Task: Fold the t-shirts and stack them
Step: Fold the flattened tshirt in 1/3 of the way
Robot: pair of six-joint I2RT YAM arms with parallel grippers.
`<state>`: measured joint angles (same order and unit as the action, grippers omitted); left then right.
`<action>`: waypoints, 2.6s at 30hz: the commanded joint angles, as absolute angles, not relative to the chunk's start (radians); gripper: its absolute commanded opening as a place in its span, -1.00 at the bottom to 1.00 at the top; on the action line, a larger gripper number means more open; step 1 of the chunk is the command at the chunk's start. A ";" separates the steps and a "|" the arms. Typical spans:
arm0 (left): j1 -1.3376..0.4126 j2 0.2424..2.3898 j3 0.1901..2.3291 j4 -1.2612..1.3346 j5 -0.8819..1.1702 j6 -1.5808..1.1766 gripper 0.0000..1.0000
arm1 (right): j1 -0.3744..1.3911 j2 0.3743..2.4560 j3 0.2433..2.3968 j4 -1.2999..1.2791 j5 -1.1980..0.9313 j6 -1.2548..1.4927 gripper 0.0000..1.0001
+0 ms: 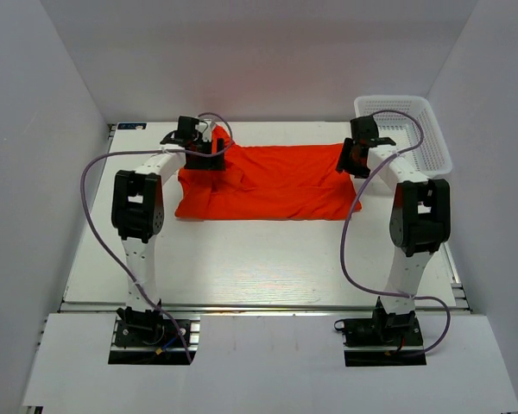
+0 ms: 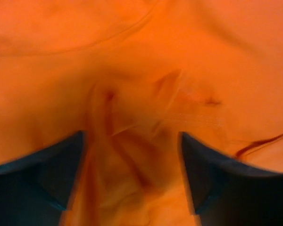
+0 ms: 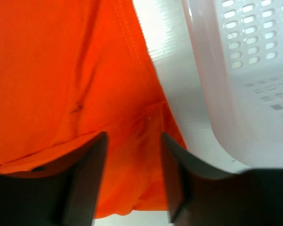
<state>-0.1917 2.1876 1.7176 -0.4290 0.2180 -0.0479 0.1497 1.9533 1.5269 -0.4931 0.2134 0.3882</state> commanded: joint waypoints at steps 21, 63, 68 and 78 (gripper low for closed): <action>-0.112 1.536 1.028 -0.390 -0.012 -0.244 0.88 | 0.156 1.585 1.111 -0.403 0.153 0.357 0.81; 0.072 1.569 1.014 -0.390 -0.003 -0.233 -1.00 | 0.011 1.640 1.042 -0.350 0.119 0.307 -1.00; 0.107 1.559 1.005 -0.408 -0.003 -0.233 -1.00 | -0.028 1.605 1.043 -0.382 0.137 0.290 -1.00; 0.118 1.546 0.804 -0.353 0.172 -0.333 -1.00 | -0.029 1.680 0.991 -0.400 0.037 0.291 -1.00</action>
